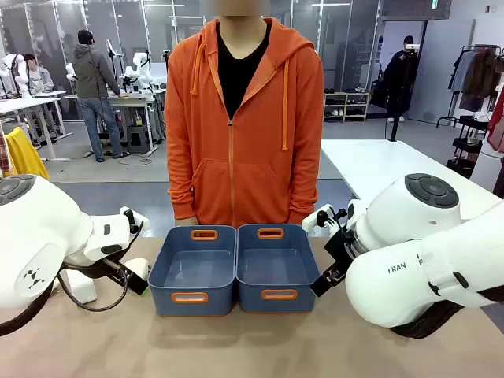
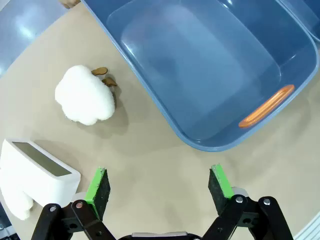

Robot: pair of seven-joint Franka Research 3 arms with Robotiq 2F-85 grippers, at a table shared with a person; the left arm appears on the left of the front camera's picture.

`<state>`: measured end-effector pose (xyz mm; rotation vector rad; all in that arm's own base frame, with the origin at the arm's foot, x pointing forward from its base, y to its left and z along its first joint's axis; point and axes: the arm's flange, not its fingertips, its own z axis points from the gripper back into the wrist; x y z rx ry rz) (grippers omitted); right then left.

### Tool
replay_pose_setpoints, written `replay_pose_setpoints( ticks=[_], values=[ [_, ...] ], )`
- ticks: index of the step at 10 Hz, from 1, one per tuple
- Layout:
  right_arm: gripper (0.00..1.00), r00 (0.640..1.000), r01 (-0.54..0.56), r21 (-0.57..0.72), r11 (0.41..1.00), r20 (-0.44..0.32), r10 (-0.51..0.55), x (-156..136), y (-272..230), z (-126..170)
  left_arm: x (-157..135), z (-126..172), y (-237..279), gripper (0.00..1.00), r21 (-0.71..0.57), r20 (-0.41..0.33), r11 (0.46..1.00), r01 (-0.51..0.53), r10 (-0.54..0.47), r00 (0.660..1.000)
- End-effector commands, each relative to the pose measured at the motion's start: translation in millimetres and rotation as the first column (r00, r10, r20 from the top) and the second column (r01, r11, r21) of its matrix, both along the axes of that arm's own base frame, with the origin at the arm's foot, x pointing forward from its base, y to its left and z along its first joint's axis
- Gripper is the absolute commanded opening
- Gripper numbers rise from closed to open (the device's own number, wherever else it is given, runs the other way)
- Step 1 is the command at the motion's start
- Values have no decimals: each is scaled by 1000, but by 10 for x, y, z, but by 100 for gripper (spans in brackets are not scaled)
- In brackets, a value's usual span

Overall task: Sort the digital clocks into the basket.
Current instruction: Pick up the Digital clock from the table and place it into the empty Plastic storage basket.

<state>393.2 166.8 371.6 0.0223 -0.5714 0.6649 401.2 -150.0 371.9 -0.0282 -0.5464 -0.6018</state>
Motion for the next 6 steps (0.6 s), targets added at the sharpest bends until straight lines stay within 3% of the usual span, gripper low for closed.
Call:
replay_pose_setpoints(
  ticks=[1, 6],
  values=[
    [100, 1000, 0, 0, 1000, 0, 0, 0, 0, 0, -1, 0, -2, 100, 0, 0, 1000, 0, 0, 1000],
    [100, 1000, 0, 0, 1000, 0, 0, 0, 0, 0, -1, 0, -2, 100, 0, 0, 1000, 0, 0, 1000]
  ],
)
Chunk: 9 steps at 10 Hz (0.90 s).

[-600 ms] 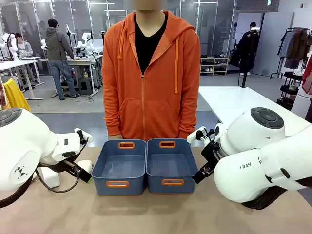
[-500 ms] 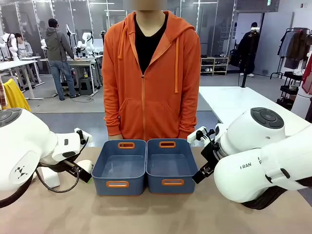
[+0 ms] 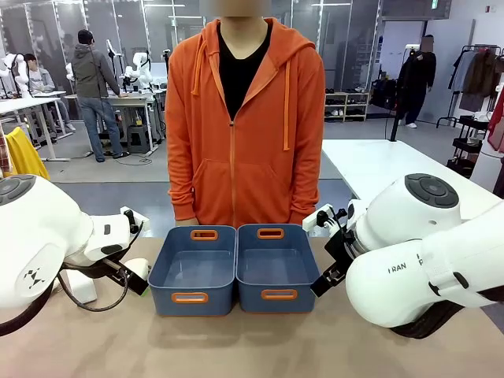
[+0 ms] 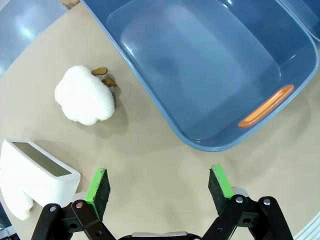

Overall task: Sort the digital clocks into the basket.
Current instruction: Pick up the Digital clock from the table and place it into the empty Plastic storage basket.

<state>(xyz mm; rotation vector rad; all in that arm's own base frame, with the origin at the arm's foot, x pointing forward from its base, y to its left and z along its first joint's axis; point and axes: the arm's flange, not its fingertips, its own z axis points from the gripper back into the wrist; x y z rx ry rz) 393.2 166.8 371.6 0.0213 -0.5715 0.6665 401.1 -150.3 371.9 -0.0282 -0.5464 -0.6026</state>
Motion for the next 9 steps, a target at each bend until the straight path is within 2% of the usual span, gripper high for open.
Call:
replay_pose_setpoints(
  ticks=[1, 4, 5, 6, 8, 9],
  values=[
    [100, 1000, 1, 1, 1000, 0, -1, 0, 0, 0, 1, 0, 1, 100, 0, 0, 1000, 0, 0, 1000],
    [100, 1000, 0, 0, 1000, 0, 0, 0, 0, 0, 0, 0, 0, 100, 0, 0, 1000, 0, 0, 1000],
    [100, 1000, -22, 60, 998, 2, 22, 12, -1, 461, 52, 322, -9, 100, 10, -19, 995, 94, -94, 995],
    [100, 999, -36, 96, 995, -24, 39, 63, -81, 774, 91, 572, 47, 100, -6, -96, 989, 146, -146, 985],
    [100, 996, -13, 204, 979, -81, 30, 220, -466, 1194, 200, 1115, 295, 100, -112, -168, 981, 160, -177, 970],
    [100, 992, -20, 242, 970, -113, 49, 261, -745, 1326, 231, 1367, 523, 100, -158, -169, 974, 164, -190, 967]
  ],
)
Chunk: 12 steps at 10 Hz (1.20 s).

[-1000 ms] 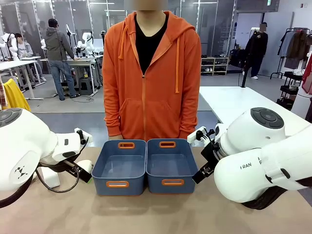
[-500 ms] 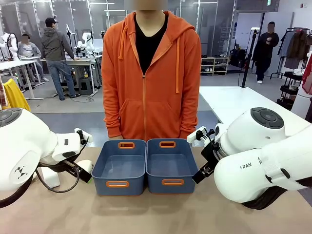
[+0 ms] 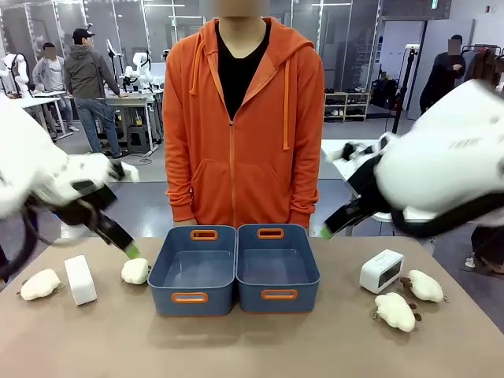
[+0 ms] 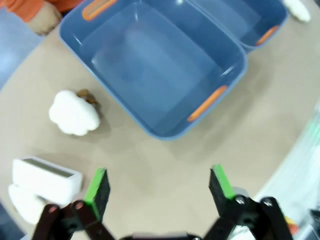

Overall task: Sort the digital clocks into the basket.
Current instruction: Pick up the Digital clock from the table and place it into the empty Plastic storage basket.

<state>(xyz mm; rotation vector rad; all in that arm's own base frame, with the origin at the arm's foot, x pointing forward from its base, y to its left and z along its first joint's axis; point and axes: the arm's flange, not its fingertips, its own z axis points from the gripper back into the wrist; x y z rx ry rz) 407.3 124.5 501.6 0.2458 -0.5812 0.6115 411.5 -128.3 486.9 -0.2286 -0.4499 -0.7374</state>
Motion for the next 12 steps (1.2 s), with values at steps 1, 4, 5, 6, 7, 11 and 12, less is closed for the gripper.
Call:
replay_pose_setpoints(
  ticks=[1, 4, 5, 6, 7, 11, 12],
  values=[
    [100, 997, -47, 90, 995, -55, 52, 95, -679, 169, 85, 498, 615, 100, -65, -47, 997, 29, -32, 998],
    [100, 999, -33, 199, 979, 23, 29, -223, -1563, 319, -234, 920, 1469, 100, -233, 49, 969, 78, -68, 996],
    [100, 1000, -9, 249, 968, 24, 3, -368, -1812, 272, -396, 924, 1727, 100, -276, 74, 959, 68, -49, 996],
    [100, 1000, -8, 318, 948, 28, -1, -468, -1979, 276, -468, 887, 1947, 100, -311, 84, 950, 28, -2, 996],
    [100, 1000, 9, 352, 936, 6, -11, -507, -2118, 249, -496, 820, 2130, 100, -356, 76, 934, 17, 11, 997],
    [100, 1000, 26, 386, 922, -16, -21, -650, -2348, 240, -568, 543, 2407, 100, -374, 42, 926, -42, 62, 997],
    [100, 999, 44, 372, 927, -34, -34, -627, -2326, 227, -573, 539, 2407, 100, -390, 56, 920, -49, 77, 995]
  ],
)
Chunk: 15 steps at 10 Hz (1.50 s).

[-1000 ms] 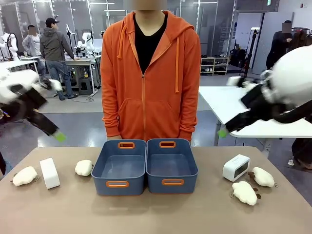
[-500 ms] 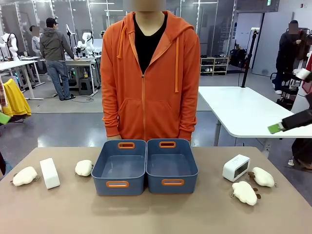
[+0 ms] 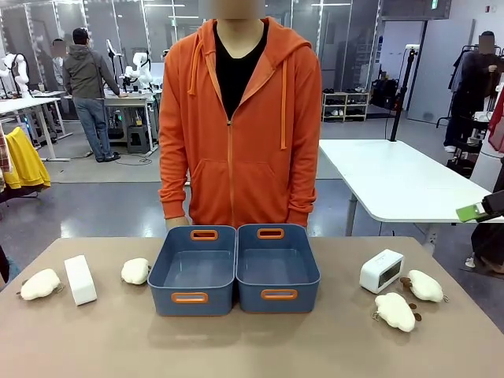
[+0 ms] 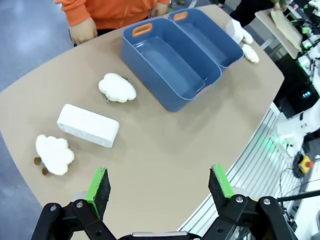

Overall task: Sort the digital clocks into the basket.
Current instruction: Pick up the Digital clock from the table and place it into the empty Plastic storage basket.

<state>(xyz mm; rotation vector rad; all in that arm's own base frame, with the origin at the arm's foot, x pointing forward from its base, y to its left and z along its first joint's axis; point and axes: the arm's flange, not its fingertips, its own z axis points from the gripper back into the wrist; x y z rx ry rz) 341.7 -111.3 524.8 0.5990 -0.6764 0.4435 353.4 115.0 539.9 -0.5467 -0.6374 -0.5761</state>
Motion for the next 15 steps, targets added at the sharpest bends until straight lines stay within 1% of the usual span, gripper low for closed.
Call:
replay_pose_setpoints(
  ticks=[1, 2, 15],
  values=[
    [100, 1000, 21, 12, 1000, -7, -21, 55, 74, -16, 12, 13, -48, 100, -15, 49, 1000, -14, 15, 999],
    [100, 1000, 0, 0, 1000, 0, 0, 0, 0, 0, 0, 0, 0, 100, 0, 0, 1000, 0, 0, 1000],
    [100, 1000, 0, 0, 1000, 0, 0, 0, 0, 0, 0, 0, 0, 100, 0, 0, 1000, 0, 0, 1000]
  ],
)
